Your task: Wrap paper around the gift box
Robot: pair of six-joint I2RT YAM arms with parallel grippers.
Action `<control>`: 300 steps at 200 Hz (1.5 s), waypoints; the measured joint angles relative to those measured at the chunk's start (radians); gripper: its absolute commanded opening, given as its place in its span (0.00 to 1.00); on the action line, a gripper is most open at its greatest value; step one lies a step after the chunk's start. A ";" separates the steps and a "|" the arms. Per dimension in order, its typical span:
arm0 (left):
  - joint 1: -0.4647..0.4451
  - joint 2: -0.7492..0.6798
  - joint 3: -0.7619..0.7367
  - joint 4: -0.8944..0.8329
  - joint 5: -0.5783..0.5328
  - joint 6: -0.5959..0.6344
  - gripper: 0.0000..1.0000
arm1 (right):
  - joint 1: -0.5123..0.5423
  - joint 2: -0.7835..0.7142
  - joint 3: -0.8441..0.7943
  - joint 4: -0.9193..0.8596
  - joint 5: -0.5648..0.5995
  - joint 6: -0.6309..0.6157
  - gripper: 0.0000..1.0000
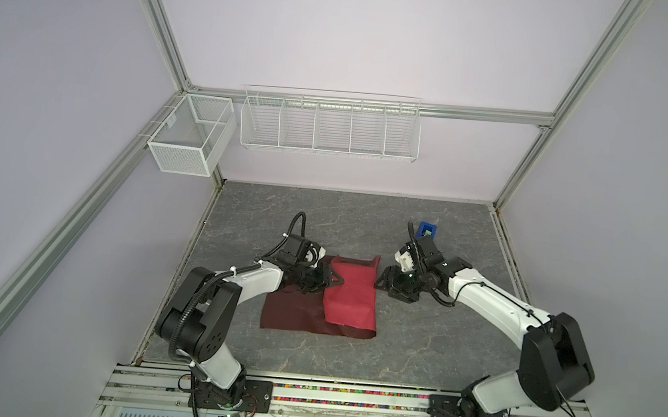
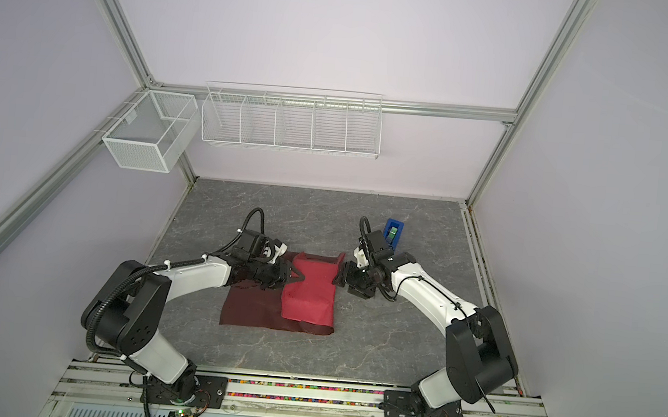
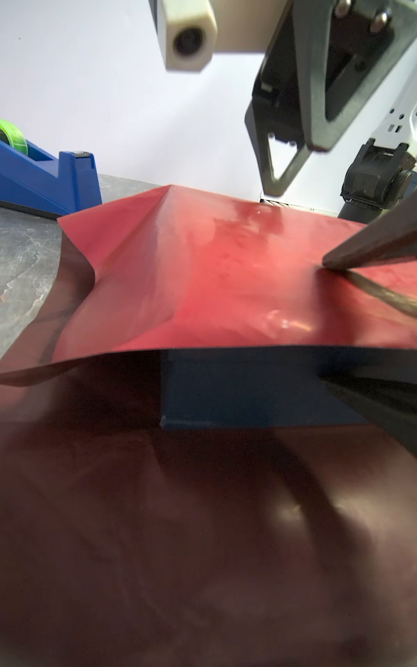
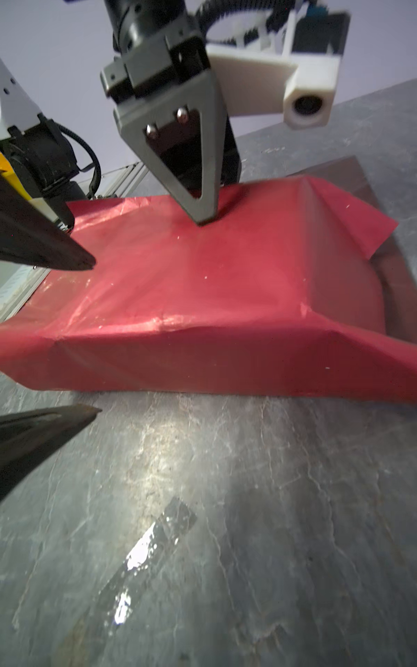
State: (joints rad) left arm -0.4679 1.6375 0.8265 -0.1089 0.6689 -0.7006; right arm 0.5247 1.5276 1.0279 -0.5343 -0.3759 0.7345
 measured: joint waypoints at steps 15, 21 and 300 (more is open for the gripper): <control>-0.015 0.024 0.030 -0.001 -0.013 -0.002 0.47 | -0.010 0.019 0.000 0.003 -0.019 -0.006 0.67; -0.020 0.030 0.039 -0.002 -0.018 -0.001 0.47 | -0.014 0.026 0.000 0.006 -0.024 -0.007 0.67; -0.031 0.030 -0.013 0.108 -0.007 -0.052 0.53 | -0.026 0.192 0.039 0.085 -0.138 -0.021 0.72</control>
State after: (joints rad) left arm -0.4984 1.6676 0.8135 -0.0013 0.6617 -0.7528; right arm 0.4992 1.7191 1.0664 -0.4488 -0.5137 0.7132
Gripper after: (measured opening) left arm 0.535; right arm 0.723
